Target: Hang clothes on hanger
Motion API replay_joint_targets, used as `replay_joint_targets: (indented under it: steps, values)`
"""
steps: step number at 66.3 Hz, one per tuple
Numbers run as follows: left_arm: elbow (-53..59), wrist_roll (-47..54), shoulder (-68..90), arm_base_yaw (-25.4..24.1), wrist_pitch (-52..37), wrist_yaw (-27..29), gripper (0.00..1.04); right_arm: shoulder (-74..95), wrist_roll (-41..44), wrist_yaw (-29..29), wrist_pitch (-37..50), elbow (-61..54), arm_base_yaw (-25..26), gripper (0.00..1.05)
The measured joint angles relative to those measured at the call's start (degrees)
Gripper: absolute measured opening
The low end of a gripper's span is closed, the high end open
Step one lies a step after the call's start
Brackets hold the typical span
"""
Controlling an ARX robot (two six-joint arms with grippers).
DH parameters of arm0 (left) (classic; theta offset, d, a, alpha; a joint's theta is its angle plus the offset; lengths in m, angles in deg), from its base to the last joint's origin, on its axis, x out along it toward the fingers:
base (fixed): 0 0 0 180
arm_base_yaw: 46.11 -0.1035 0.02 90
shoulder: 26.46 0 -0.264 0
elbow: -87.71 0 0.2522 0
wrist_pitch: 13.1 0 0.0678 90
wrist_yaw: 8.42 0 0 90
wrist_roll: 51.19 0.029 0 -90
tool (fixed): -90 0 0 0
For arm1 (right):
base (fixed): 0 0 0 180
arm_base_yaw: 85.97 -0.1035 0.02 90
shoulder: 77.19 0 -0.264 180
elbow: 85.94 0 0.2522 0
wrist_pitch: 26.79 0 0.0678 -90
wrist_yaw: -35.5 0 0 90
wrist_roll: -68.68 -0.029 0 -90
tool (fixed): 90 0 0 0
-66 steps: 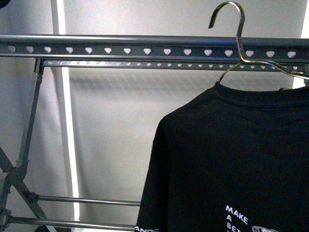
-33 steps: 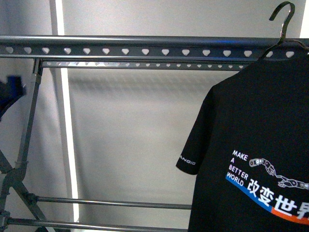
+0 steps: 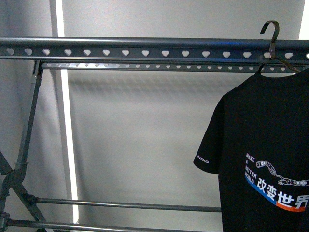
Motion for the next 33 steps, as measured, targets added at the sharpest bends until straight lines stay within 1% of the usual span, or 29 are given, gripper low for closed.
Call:
replay_joint_targets:
  steps: [14,15,21,25,27,33]
  values:
    - [4.0,0.0,-5.4,-0.2,1.2,-0.2,0.04,-1.0,-0.5,-0.8,7.1,-9.5,-0.4,0.05]
    - [4.3,0.0,-6.0,-0.2,1.5,-0.2,0.04,-1.4,-0.3,-1.0,8.0,-10.6,-0.4,0.07]
    - [5.7,0.0,-8.4,-0.2,2.6,-0.2,0.04,-3.5,-0.6,-1.9,12.2,-15.1,-0.7,0.20]
    - [6.5,0.0,-10.3,-0.2,3.6,-0.2,0.04,-5.5,-0.6,-3.2,16.6,-19.4,-0.8,0.31]
    - [6.8,0.0,-10.9,-0.2,3.9,-0.2,0.04,-6.5,-0.4,-4.0,18.7,-21.2,-0.9,0.34]
    - [7.8,0.1,-13.4,-0.2,5.5,-0.2,0.04,-11.8,-0.3,-7.4,28.6,-28.4,-0.9,0.50]
